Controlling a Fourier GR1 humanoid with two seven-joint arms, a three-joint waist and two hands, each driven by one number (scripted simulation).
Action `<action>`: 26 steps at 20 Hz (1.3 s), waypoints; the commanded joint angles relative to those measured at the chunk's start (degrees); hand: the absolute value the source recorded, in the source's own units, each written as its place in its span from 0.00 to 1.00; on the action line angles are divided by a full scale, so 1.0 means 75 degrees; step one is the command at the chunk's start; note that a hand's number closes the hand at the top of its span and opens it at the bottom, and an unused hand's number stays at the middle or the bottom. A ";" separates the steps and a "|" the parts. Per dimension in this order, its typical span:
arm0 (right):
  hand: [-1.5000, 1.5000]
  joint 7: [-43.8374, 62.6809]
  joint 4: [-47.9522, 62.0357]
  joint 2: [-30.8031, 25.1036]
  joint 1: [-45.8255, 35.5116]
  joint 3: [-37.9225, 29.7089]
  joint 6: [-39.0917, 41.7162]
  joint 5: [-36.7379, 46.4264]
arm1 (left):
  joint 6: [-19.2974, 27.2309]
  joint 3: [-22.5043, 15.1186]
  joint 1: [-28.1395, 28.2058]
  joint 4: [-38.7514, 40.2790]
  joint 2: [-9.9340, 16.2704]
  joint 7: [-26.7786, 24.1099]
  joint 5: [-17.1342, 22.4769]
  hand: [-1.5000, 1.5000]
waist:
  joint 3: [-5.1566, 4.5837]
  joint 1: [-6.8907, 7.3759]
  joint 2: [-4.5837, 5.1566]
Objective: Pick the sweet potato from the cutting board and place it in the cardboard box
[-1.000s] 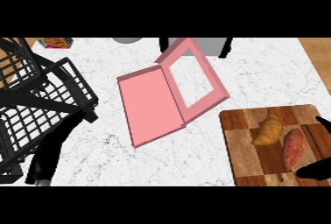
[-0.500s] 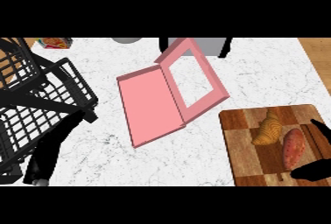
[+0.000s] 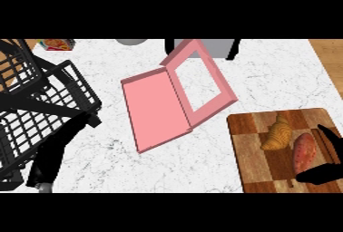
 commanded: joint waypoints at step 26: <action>1.00 -0.1000 0.0943 0.0799 -0.0331 -0.0293 -0.0910 0.2667 | -0.0399 0.0704 -0.0356 -0.0473 -0.0354 0.0295 -0.0722 0.50 | 0.0019 -0.0023 -0.0012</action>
